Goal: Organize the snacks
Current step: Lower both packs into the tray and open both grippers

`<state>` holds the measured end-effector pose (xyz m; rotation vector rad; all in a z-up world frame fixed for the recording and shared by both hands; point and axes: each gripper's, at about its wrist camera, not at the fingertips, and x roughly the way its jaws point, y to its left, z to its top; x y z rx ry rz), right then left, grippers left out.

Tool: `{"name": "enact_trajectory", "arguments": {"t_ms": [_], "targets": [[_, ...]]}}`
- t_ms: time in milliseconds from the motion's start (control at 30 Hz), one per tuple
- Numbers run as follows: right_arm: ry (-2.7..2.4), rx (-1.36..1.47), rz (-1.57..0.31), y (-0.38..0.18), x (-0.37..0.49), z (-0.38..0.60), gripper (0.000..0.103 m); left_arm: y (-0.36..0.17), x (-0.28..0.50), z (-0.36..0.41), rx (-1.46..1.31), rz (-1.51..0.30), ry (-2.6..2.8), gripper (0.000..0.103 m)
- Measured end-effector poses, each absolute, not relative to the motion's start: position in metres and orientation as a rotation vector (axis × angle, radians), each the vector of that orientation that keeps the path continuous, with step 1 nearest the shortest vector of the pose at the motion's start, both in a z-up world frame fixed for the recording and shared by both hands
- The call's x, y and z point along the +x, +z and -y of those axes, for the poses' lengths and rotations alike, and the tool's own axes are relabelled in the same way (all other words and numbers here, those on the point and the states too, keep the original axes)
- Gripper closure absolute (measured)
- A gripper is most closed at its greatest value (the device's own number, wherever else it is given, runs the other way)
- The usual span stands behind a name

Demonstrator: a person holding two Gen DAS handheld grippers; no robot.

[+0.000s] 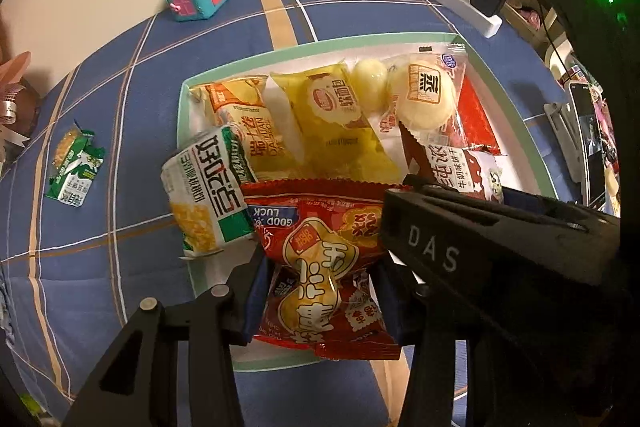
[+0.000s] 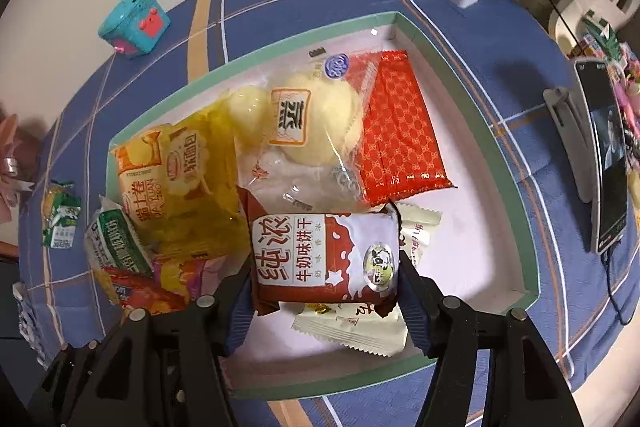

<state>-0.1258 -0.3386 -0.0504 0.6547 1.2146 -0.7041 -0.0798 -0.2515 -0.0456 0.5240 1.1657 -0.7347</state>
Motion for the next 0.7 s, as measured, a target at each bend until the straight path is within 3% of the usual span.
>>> {"name": "enact_trajectory", "arguments": {"t_ms": [67, 300, 467, 533, 700], "targets": [[-0.697, 0.657, -1.211, -0.050, -0.125, 0.338, 0.034, -0.045, -0.079, 0.251, 0.512, -1.171, -0.736, 0.052], [-0.681, 0.640, -1.190, -0.041, -0.125, 0.336, 0.021, -0.039, -0.078, 0.250, 0.504, -1.165, -0.738, 0.034], [-0.684, 0.614, -1.165, -0.029, -0.124, 0.333, 0.013, -0.029, -0.077, 0.247, 0.476, -1.160, -0.751, 0.030], [-0.687, 0.606, -1.154, -0.023, -0.124, 0.332, 0.008, -0.026, -0.077, 0.247, 0.468, -1.159, -0.755, 0.021], [-0.700, 0.602, -1.117, -0.005, -0.129, 0.332, 0.005, -0.015, -0.076, 0.242, 0.441, -1.153, -0.766, 0.020]]}}
